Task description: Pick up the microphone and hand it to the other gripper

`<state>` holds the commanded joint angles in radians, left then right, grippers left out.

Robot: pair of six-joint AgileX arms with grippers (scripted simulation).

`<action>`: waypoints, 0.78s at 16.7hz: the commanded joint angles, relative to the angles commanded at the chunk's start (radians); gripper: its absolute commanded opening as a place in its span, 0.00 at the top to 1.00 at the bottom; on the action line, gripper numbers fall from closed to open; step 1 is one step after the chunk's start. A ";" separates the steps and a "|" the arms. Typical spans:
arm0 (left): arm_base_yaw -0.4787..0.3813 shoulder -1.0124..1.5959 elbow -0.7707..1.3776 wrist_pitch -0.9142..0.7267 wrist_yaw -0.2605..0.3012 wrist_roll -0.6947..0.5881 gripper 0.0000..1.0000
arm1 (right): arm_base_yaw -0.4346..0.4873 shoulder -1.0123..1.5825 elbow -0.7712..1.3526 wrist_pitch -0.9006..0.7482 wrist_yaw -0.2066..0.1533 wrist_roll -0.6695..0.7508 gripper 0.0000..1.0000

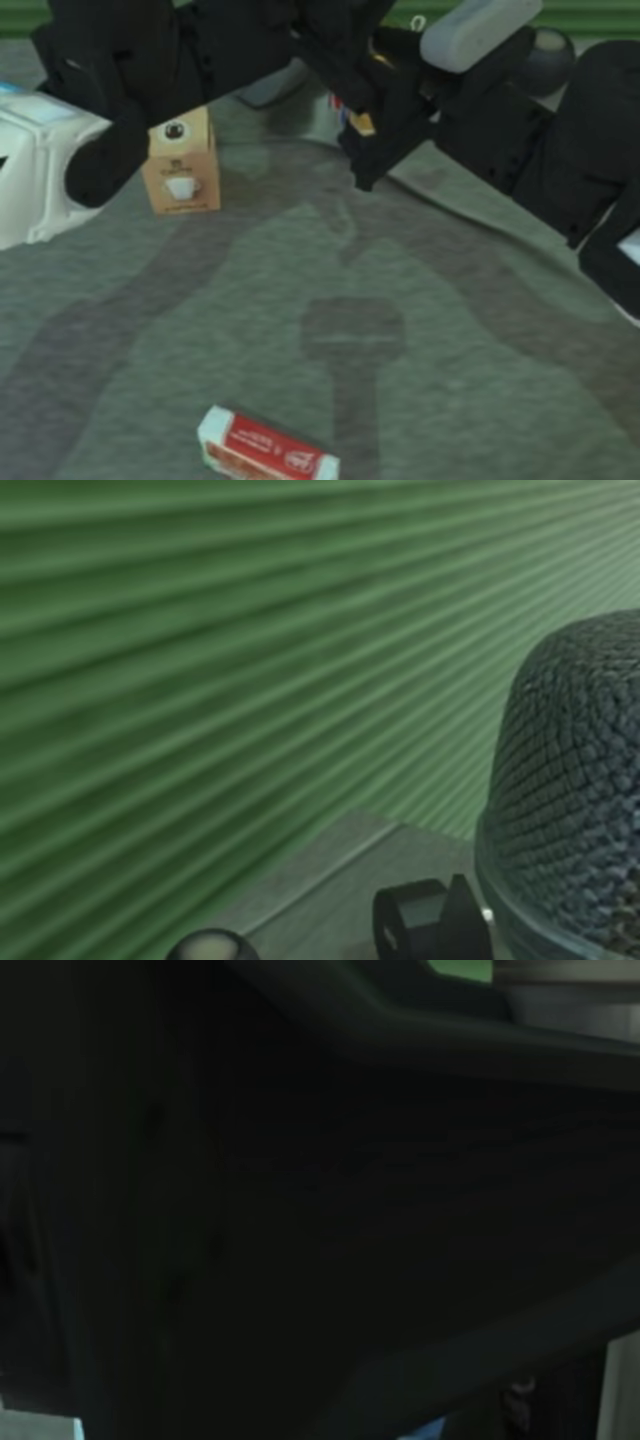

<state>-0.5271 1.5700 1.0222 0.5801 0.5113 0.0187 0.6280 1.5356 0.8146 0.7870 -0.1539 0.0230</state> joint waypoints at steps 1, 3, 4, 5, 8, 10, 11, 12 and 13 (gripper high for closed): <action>0.000 0.000 0.000 0.000 0.000 0.000 1.00 | 0.000 0.000 0.000 0.000 0.000 0.000 0.62; 0.000 0.000 0.000 0.000 0.000 0.000 1.00 | 0.000 0.000 0.000 0.000 0.000 0.000 0.47; 0.000 0.000 0.000 0.000 0.000 0.000 1.00 | 0.000 0.000 0.000 0.000 0.000 0.000 0.40; 0.000 0.000 0.000 0.000 0.000 0.000 1.00 | 0.000 0.000 0.000 0.000 0.000 0.000 0.32; 0.000 0.000 0.000 0.000 0.000 0.000 1.00 | 0.000 0.000 0.000 0.000 0.000 0.000 0.10; 0.000 0.000 0.000 0.000 0.000 0.000 1.00 | 0.000 0.000 0.000 0.000 0.000 0.000 0.00; 0.000 0.000 0.000 0.000 0.000 0.000 1.00 | 0.000 0.000 0.000 0.000 0.000 0.000 0.00; 0.000 0.000 0.000 0.000 0.000 0.000 1.00 | 0.000 0.000 0.000 0.000 0.000 0.000 0.00; 0.000 0.000 0.000 0.000 0.000 0.000 1.00 | 0.000 0.000 0.000 0.000 0.000 0.000 0.00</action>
<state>-0.5271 1.5700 1.0222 0.5801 0.5113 0.0187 0.6280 1.5356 0.8146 0.7870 -0.1539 0.0230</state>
